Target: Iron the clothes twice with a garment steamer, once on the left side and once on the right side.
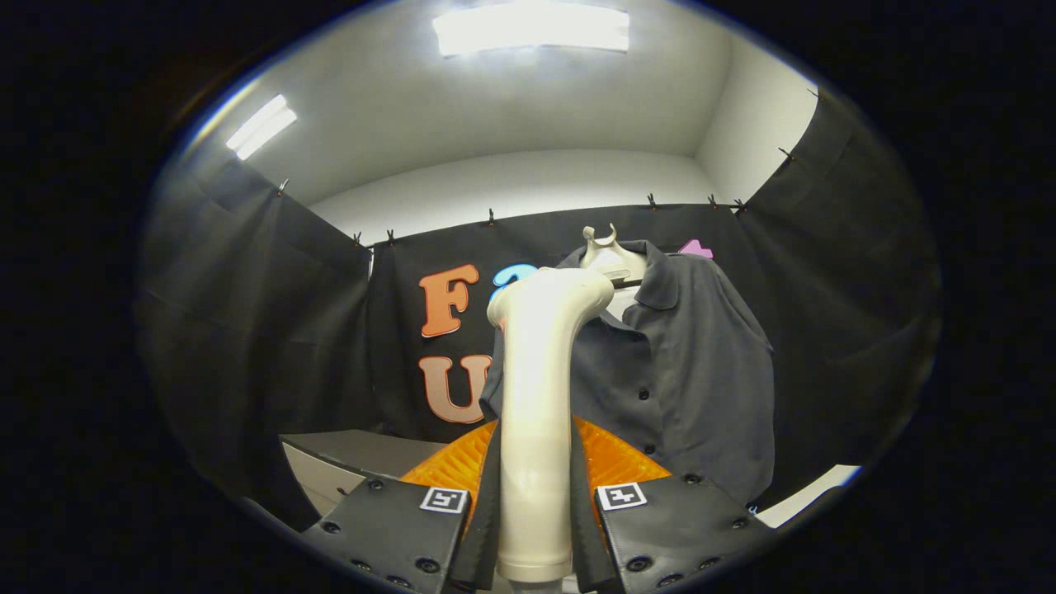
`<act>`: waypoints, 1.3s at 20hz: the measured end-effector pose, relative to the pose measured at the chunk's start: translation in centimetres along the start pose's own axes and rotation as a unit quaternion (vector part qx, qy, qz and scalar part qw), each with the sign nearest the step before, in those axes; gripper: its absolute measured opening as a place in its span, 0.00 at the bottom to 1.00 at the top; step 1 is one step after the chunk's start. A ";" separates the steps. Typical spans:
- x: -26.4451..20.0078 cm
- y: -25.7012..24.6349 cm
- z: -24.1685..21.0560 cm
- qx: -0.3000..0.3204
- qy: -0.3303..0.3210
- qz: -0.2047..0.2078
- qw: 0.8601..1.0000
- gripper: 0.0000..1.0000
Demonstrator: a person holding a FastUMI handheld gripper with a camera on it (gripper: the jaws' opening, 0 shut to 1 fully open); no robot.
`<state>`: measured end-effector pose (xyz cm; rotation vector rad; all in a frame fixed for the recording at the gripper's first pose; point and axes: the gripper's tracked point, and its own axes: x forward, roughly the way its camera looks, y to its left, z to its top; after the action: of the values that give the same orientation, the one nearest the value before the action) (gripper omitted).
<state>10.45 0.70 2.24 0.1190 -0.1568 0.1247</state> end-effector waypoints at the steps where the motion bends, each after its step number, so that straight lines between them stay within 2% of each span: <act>1: 0.5 -0.4 -0.6 -0.001 0.003 -0.001 1.000 0.43; 13: 6.0 -4.1 -5.5 0.006 0.033 -0.004 0.999 0.43; 26: 4.5 -4.3 -9.8 -0.011 0.068 -0.008 0.998 0.43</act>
<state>16.88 -1.75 -7.12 0.0887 -0.0220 0.1141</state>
